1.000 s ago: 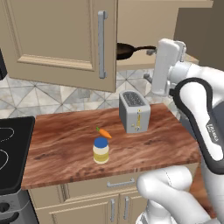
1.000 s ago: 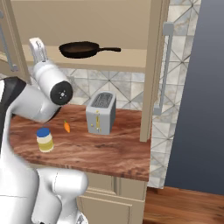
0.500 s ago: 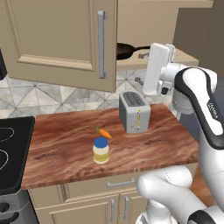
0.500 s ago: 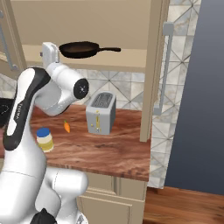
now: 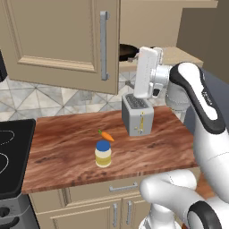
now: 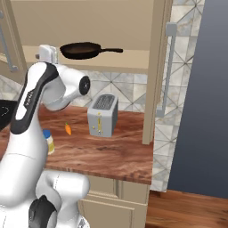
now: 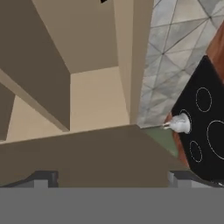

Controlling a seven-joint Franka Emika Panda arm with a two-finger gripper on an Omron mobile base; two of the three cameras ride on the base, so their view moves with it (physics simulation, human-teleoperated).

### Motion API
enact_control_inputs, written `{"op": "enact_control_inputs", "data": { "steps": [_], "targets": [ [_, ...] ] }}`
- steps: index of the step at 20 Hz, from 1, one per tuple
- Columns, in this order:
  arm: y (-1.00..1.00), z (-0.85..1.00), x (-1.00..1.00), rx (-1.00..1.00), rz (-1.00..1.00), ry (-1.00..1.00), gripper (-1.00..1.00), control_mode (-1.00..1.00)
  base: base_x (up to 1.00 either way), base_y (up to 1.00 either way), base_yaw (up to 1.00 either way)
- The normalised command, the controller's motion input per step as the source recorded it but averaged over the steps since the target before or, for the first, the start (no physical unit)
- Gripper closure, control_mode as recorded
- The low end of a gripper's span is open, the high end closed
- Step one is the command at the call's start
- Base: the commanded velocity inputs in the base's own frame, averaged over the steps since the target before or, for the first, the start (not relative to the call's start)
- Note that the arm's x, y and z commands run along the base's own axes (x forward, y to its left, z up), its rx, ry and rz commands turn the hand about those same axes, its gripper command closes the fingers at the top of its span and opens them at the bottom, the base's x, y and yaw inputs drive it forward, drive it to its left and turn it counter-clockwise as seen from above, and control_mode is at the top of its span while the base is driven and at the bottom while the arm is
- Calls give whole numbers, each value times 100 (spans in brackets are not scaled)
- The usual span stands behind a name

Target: Pick the pan from the cabinet and place it on the stove. Then turn on the stove burner for the pan.

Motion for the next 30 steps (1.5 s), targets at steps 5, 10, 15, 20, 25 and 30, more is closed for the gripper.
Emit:
{"op": "enact_control_inputs", "data": {
  "steps": [5,10,15,20,25,30],
  "targets": [
    [25,-3,27,0,17,0,-100,-100,0,0,0],
    [23,-2,16,0,17,-5,-100,-100,0,0,0],
    [31,0,0,0,19,-10,-100,-100,0,0,0],
    [45,0,-34,-6,20,-14,-100,-100,0,0,0],
    [62,0,-83,-8,19,-15,-100,-100,0,0,0],
    [69,0,-95,-8,18,-14,-100,-100,0,0,0]
  ]
}}
